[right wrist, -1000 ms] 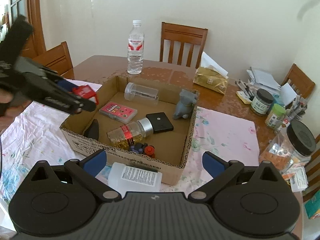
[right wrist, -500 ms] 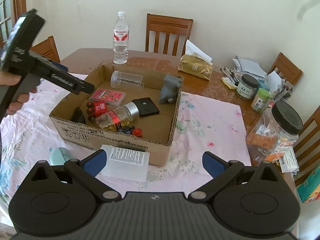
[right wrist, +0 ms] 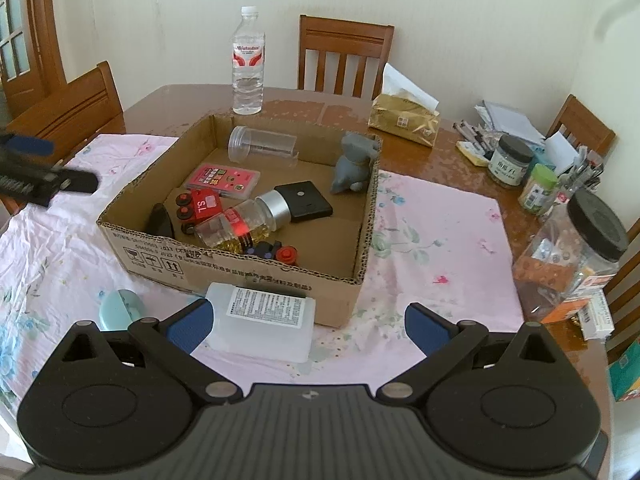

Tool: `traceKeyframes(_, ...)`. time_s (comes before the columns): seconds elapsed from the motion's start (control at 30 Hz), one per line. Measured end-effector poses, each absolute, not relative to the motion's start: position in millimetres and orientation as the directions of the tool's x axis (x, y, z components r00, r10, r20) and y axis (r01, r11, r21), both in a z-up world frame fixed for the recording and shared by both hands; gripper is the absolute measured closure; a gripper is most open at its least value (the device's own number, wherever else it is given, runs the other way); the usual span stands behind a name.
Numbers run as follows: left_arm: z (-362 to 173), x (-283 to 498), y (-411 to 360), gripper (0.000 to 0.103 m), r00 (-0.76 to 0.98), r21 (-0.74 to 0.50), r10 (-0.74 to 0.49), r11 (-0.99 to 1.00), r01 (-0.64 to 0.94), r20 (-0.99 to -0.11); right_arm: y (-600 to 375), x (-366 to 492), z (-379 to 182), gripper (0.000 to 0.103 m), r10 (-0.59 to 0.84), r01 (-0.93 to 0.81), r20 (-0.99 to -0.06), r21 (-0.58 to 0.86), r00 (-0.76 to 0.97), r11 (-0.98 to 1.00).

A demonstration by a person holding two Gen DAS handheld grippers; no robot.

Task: Organize rigid objects
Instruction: 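Open the left gripper to drop the red train into the box, then move the left gripper to the light-blue round case while the right gripper approaches the white jug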

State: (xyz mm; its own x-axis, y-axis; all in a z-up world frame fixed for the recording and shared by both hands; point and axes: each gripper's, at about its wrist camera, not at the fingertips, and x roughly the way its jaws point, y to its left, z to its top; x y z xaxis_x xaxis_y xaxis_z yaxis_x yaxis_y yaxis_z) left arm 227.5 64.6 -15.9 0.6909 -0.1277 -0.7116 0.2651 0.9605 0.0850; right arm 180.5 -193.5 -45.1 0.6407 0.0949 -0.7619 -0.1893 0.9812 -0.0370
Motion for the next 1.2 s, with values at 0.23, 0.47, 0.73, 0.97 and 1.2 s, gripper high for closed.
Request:
traceKeyframes(0.23,-41.0,202.1,72.2,0.001,0.662,0.081,-0.092,0.971,0.226,-0.744,-190.8,199.1,-64.8,0.000,0.102,-0.141,-0.789,0.020,0.606,0.990)
traceKeyframes(0.47,-58.2,191.1,73.7,0.001,0.619,0.031,-0.143,0.965,0.261,-0.772,-174.3,209.2,-84.6,0.000,0.134,-0.148,-0.813,0.059,0.567,0.987)
traceKeyframes(0.73,-86.0,196.7,53.2,0.001,0.546,0.001,-0.211,0.932,0.362,-0.810,-158.9,209.6,-98.0,0.000,0.103,-0.133,-0.840,0.037,0.533,0.990)
traceKeyframes(0.97,-108.9,220.5,35.6,0.001,0.514,-0.022,-0.219,0.932,0.362,-0.830,-161.0,199.4,-94.8,0.000,0.052,-0.107,-0.847,-0.005,0.529,0.994)
traceKeyframes(1.2,-124.5,228.7,23.2,0.001,0.505,0.017,-0.156,0.947,0.320,-0.849,-173.0,186.0,-92.0,0.000,0.041,-0.072,-0.851,0.004,0.523,0.997)
